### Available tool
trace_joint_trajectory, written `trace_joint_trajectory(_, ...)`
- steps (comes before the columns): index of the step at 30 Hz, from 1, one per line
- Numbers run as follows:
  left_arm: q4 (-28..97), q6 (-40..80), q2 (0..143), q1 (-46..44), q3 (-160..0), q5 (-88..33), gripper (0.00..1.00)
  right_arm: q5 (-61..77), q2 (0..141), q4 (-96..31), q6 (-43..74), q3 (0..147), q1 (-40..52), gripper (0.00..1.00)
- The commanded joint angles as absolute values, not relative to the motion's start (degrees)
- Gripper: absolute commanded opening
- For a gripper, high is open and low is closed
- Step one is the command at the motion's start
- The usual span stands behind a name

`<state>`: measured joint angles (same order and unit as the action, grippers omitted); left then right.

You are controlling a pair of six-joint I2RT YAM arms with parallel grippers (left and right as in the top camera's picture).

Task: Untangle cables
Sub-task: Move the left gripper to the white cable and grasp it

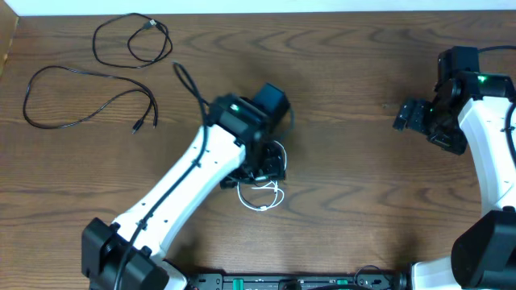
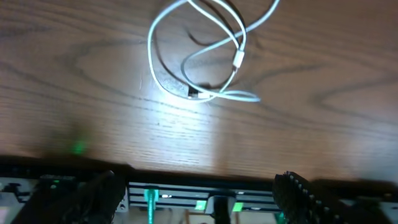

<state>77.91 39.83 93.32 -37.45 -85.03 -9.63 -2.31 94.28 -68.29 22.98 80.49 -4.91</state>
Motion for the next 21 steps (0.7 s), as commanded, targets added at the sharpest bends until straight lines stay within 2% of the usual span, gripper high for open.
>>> trace_joint_trajectory(1, 74.30, 33.63, 93.54, -41.65, -82.35, -6.76, 0.83, -2.61, 94.41, -68.14, 22.24, 80.49, -4.95, 0.99)
trace_joint_trajectory(2, 71.37, 30.04, 93.54, -42.83, -80.71, -6.76, 0.86, -2.61, 94.41, -68.12, 22.24, 80.49, -4.93, 0.99)
trace_joint_trajectory(11, 55.42, 9.21, 93.73, -44.34, -70.85, -5.17, 0.87, -0.40, 94.41, -67.48, 22.24, 80.49, -4.93, 0.99)
trace_joint_trajectory(14, 52.53, 5.26, 93.93, -44.34, -68.47, 0.10, 0.86, -0.40, 94.41, -67.48, 22.24, 80.49, -4.93, 0.99)
trace_joint_trajectory(21, 51.92, -7.92, 94.30, -44.34, -65.67, 0.47, 0.86, -0.38, 94.41, -67.13, 22.26, 80.49, -4.93, 0.99)
